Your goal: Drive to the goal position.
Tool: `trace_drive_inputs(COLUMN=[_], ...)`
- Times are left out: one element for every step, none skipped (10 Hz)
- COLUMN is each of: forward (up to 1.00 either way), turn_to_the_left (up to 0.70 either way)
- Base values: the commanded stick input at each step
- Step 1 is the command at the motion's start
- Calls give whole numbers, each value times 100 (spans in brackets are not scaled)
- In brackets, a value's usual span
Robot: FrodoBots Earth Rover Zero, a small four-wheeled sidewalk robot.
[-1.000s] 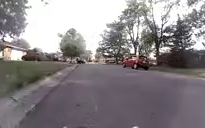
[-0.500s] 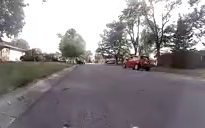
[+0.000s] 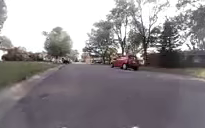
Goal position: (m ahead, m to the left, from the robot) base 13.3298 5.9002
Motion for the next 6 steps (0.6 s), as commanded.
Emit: trace_drive_inputs(forward=[85,85,85,85,85,85], turn_to_the_left=[0,0,0,0,0,0])
